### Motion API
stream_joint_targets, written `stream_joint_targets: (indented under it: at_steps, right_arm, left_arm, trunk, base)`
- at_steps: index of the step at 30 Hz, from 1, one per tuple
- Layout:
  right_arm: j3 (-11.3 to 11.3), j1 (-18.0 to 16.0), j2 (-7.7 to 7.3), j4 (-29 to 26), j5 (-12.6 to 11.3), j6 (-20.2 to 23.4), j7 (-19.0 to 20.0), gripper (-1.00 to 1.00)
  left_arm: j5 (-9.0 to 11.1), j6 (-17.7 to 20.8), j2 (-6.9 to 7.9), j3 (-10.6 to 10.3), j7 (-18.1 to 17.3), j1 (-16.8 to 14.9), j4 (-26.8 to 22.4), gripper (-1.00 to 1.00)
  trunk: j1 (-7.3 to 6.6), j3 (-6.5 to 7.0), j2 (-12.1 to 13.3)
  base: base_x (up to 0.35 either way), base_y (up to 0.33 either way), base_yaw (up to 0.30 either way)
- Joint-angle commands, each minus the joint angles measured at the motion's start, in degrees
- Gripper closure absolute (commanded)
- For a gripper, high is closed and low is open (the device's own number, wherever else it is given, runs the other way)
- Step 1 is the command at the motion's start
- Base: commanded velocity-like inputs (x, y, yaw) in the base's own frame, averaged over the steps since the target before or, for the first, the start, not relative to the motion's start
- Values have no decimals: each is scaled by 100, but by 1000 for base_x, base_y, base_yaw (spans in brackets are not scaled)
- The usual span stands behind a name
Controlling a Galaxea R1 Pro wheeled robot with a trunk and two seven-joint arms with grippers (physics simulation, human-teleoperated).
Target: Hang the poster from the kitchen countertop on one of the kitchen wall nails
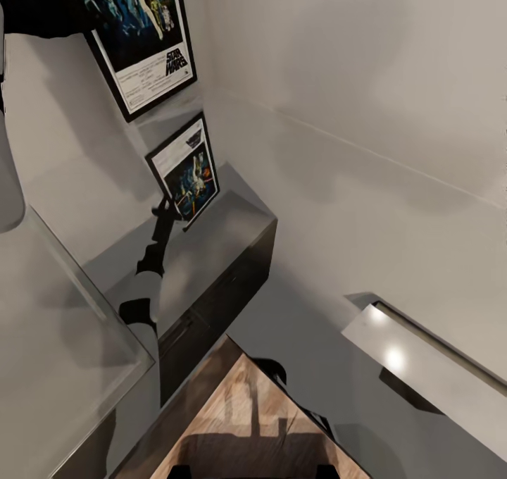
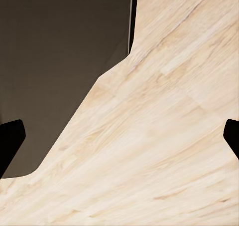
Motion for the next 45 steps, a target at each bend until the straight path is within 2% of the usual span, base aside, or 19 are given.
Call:
stream_joint_targets:
  at_steps: [1, 12, 31, 38, 45]
  right_arm:
    - [4, -2, -1, 5, 3, -19, 1, -100]
    - [2, -2, -1, 5, 10, -19, 1, -100]
    - [1, -2, -9, 5, 10, -19, -5, -100]
    - [0, -2, -9, 5, 10, -19, -3, -100]
    - [8, -2, -9, 5, 11, -19, -5, -100]
  left_arm:
    - [-151, -9, 14, 28, -33, -6, -18, 100]
    - [-145, -1, 42, 62, -45, -7, -157, 100]
    - [-146, 76, 53, 71, -45, -7, -156, 100]
    - [-138, 78, 131, 78, -45, -4, -131, 100]
    - [-137, 79, 138, 80, -45, -5, -113, 100]
  trunk:
    - [0, 5, -2]
    - [0, 98, -2]
    - [0, 109, -2]
    - [0, 112, -2]
    - [0, 161, -2]
  base:
    - [0, 0, 0]
    - [-49, 0, 0]
    - [-101, 0, 0]
    - [-15, 0, 0]
    - [-1, 0, 0]
